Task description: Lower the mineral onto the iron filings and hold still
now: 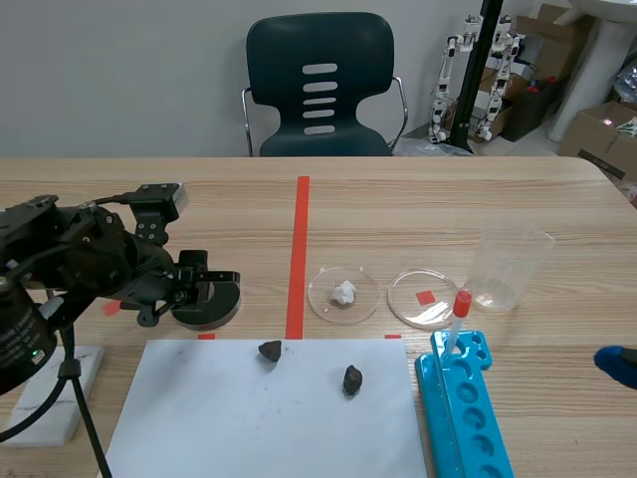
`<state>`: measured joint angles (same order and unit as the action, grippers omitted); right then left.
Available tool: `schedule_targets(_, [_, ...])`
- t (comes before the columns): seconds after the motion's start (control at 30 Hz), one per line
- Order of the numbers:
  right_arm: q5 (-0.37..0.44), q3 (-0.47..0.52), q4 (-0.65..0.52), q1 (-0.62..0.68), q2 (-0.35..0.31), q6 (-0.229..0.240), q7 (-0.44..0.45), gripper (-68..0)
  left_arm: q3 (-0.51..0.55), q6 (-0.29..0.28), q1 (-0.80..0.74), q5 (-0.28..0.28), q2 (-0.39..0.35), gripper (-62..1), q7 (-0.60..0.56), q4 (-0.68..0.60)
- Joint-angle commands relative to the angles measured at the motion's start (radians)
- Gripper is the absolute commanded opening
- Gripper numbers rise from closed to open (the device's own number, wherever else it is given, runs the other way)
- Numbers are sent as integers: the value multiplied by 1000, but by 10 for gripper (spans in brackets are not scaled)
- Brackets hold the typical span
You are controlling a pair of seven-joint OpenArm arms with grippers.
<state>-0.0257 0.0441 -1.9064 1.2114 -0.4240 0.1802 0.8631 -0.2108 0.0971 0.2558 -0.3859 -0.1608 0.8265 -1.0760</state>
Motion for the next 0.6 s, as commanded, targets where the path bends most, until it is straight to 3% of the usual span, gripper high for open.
schedule_targets(0.0, [10, 2, -10, -1, -3, 0, 11, -54, 2, -2, 27, 16, 11, -492, -7, 4])
schedule_targets(0.57, [10, 2, -10, -1, -3, 0, 11, -54, 2, -2, 80, 58, 52, -492, -63, 147])
